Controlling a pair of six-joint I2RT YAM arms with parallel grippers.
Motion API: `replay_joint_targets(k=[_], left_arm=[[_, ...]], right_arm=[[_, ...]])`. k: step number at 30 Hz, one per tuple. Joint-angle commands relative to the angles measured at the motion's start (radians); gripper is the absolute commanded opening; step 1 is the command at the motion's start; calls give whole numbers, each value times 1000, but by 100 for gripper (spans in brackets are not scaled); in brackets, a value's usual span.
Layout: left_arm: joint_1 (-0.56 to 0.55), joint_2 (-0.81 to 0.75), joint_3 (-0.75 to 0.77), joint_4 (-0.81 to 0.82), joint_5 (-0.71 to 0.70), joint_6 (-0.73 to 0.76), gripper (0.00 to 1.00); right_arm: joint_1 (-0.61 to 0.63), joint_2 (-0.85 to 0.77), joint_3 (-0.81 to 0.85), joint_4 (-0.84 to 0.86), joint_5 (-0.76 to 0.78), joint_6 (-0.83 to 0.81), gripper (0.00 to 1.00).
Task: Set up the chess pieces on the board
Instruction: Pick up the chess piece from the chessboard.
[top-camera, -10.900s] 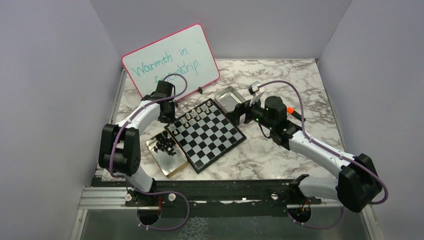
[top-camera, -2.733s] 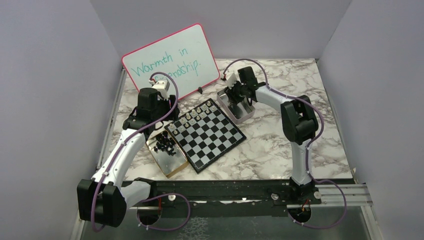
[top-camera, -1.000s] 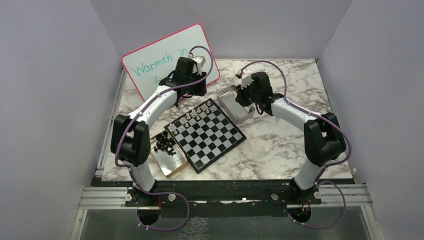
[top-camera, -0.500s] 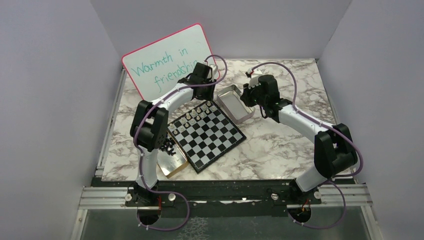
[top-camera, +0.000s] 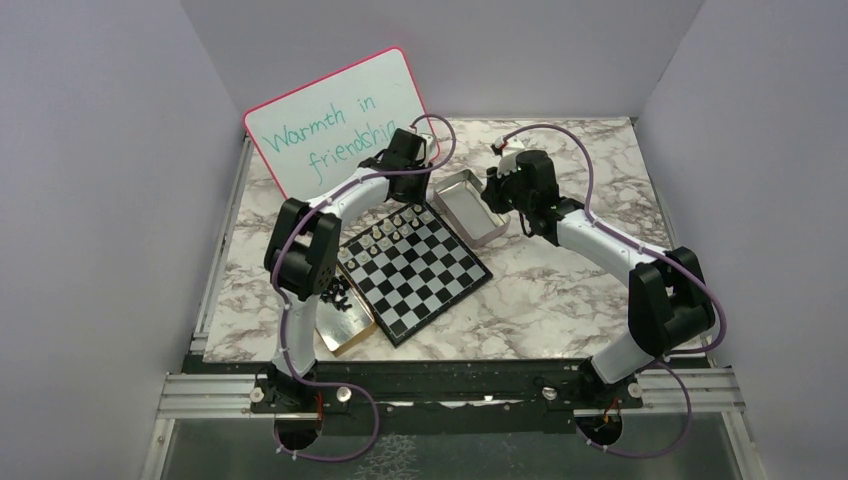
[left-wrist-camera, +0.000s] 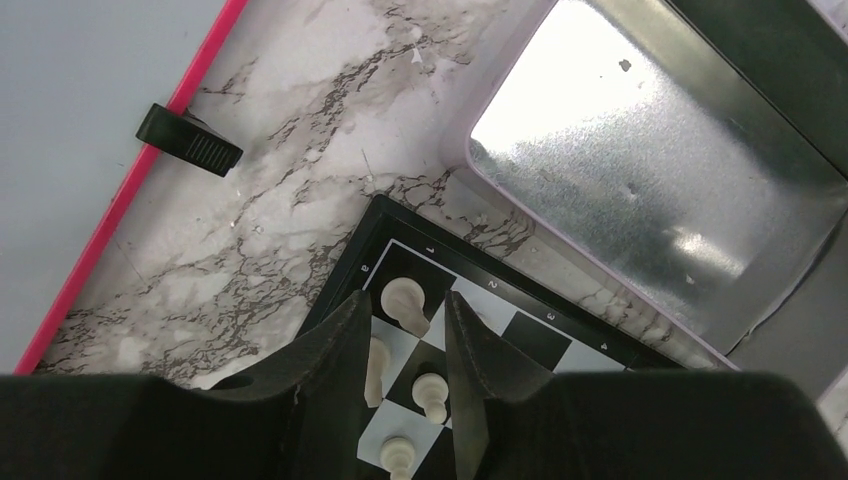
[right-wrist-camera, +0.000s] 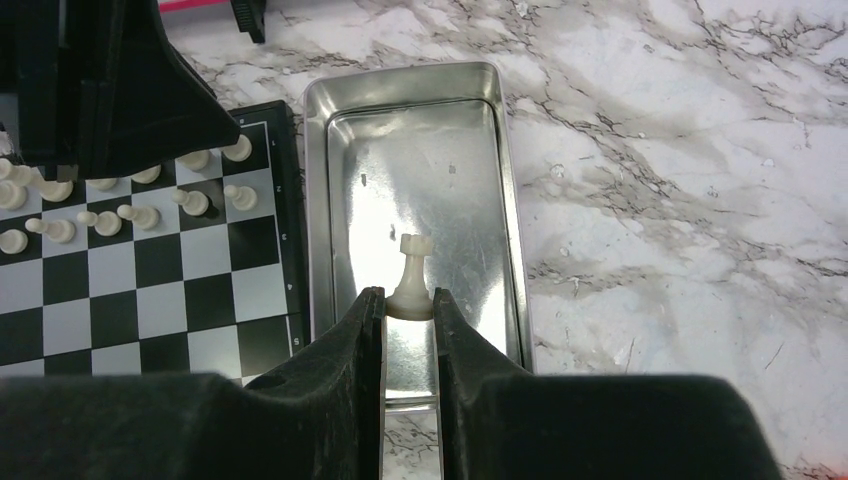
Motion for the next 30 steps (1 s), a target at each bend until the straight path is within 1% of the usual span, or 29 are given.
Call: replay_joint_targets(k=[1,4,11,21,30], left_arm=[[-10,24,27,-8,-3,12,34],[-11,28,28,-11,-4,13,34],[-15,35,29,-23,-15,19,30],[-18,32,50,-41,-28,29,17],[-17,5,84,-74,-26,17,10]], right_arm=[[-4,-17,-3,28,36,2,4],[-5,-14,-2,25,36,0,4],[-6,-9,-5,29,37,-1,4],[-4,1,5,28,38,-1,4],[-5,0,2,28,39,-1,4]])
